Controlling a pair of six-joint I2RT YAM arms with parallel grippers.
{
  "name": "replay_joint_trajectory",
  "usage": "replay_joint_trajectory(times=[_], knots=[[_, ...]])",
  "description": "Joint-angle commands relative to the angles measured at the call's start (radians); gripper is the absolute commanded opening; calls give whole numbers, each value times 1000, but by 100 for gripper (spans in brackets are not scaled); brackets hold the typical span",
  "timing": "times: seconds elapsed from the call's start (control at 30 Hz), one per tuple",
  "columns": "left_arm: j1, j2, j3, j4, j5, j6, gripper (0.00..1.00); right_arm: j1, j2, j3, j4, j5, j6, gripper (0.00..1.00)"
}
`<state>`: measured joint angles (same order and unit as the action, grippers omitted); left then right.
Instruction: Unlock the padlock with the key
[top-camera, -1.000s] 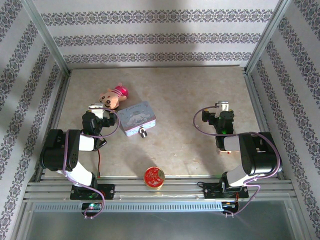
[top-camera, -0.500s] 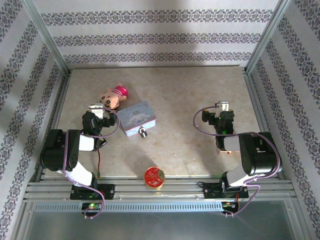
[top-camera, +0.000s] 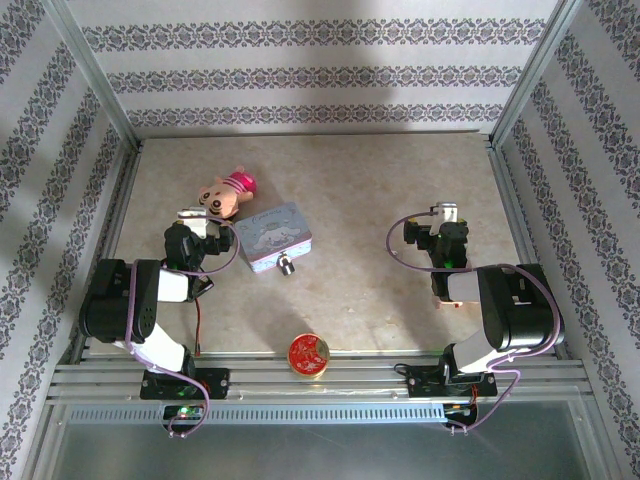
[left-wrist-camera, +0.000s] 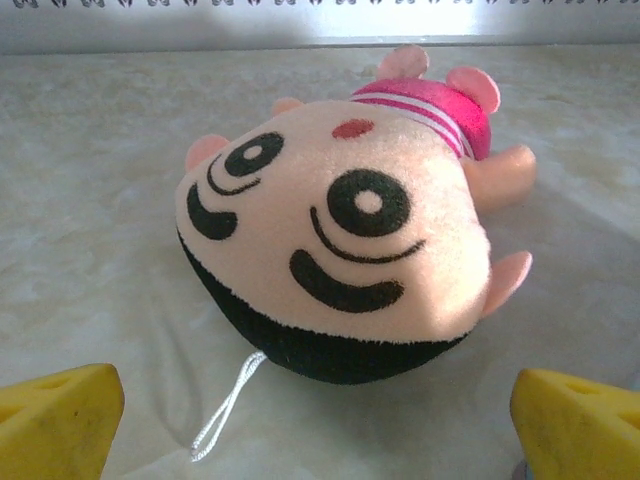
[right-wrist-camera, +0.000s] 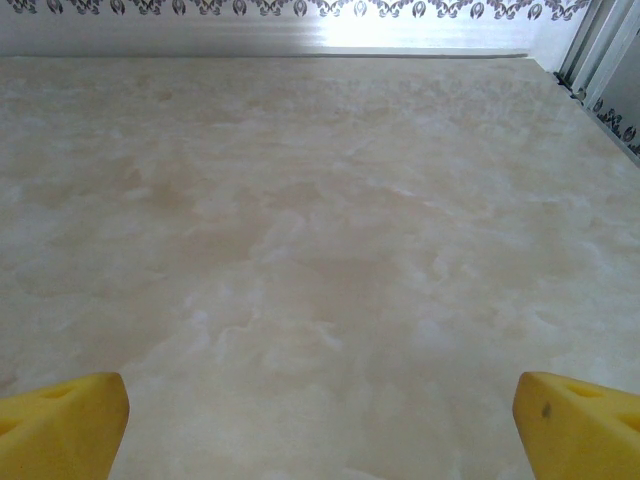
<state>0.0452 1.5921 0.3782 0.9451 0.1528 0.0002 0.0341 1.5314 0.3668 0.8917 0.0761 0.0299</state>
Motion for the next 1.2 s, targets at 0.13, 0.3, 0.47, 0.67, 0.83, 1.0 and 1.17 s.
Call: replay_joint_trajectory(times=[0.13,0.3,0.47,0.67,0.83,1.0,1.17], knots=[[-8,-163,15,-139,-24,-5,99,-13,-103,20,-42,0,10,98],[-8,-309,2,-237,-97,-58,99,-13,-232,32,-183,30,26,98],[-8,-446,-20,-315,-124,-141,99,-10,-362,104,-460,56,70,98],[-10,-610,9,-523,-66,-245,99,31,-506,140,-731,78,113,96],[-13,-714,14,-651,3,-372,99,94,-566,197,-1006,91,188,81],[-69,-830,16,-840,-3,-444,99,171,-511,297,-1298,80,280,63],[-162,-985,-42,-933,-69,-539,99,233,-479,304,-1346,57,349,57]])
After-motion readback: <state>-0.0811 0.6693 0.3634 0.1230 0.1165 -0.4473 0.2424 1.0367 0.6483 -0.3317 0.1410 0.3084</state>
